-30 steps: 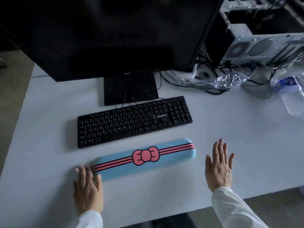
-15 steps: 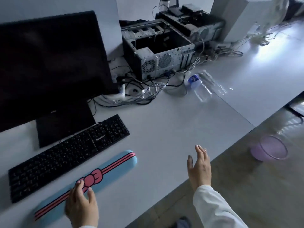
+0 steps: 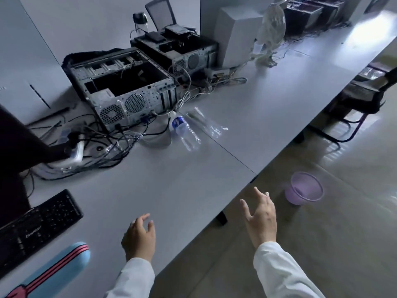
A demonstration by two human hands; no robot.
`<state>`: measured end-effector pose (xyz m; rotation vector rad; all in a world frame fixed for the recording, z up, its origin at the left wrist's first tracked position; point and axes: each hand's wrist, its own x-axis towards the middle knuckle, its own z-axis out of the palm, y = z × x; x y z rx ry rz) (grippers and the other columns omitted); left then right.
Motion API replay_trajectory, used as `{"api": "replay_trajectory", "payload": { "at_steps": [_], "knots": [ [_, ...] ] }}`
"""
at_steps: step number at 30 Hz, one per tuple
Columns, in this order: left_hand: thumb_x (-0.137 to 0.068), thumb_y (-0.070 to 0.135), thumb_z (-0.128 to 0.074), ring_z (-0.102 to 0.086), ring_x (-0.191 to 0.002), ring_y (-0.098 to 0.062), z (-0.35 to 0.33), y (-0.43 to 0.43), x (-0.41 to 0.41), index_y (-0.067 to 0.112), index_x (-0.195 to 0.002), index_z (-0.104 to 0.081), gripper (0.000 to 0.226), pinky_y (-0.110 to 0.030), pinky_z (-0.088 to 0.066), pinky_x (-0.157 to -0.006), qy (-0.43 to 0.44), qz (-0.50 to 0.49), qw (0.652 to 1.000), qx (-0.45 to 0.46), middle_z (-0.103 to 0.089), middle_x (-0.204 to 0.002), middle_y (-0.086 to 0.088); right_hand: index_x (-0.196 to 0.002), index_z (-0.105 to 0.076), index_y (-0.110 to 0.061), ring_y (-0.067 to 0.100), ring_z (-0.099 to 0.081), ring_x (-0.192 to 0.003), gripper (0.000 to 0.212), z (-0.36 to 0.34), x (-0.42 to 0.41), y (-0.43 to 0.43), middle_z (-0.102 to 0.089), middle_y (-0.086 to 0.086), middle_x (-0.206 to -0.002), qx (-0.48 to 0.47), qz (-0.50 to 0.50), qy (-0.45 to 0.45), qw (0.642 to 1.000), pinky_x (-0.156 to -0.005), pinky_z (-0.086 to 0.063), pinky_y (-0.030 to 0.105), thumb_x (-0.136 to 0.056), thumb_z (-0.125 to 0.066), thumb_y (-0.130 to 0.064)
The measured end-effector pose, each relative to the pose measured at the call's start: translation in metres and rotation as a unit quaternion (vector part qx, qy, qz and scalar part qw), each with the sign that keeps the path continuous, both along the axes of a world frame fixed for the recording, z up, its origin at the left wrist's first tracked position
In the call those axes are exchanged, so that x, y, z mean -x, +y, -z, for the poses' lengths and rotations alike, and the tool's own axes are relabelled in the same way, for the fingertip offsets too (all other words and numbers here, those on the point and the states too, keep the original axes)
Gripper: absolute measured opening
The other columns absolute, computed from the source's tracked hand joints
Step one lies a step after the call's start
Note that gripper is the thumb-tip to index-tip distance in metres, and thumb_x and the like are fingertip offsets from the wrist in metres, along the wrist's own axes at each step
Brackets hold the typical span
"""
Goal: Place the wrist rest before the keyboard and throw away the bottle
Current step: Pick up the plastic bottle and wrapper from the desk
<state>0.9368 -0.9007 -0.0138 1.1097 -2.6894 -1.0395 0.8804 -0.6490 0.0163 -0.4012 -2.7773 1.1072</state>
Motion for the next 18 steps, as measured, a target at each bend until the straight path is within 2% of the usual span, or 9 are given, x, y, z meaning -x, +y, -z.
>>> {"api": "replay_trajectory", "payload": {
  "at_steps": [7, 18],
  "knots": [
    [-0.092, 0.021, -0.047, -0.050, -0.124, -0.035, -0.003, 0.018, 0.078, 0.008, -0.121, -0.056, 0.034, -0.039, -0.036, -0.099, -0.033, -0.011, 0.995, -0.089, -0.057, -0.131, -0.020, -0.132, -0.043, -0.003, 0.033, -0.029, -0.139, 0.063, 0.002, 0.048, 0.029, -0.050, 0.018, -0.136, -0.006, 0.029, -0.015, 0.999, -0.114, -0.021, 0.037, -0.079, -0.065, -0.028],
    [-0.089, 0.024, -0.048, -0.052, -0.123, -0.031, 0.000, 0.027, 0.222, 0.007, -0.122, -0.053, 0.037, -0.041, -0.037, -0.106, -0.021, -0.034, 0.980, -0.197, -0.057, -0.134, -0.013, -0.138, -0.035, -0.007, 0.030, -0.026, -0.141, 0.073, -0.002, 0.186, 0.004, -0.045, 0.016, -0.141, -0.057, -0.034, -0.057, 0.996, -0.113, -0.021, 0.038, -0.079, -0.061, -0.041]
  ]
}}
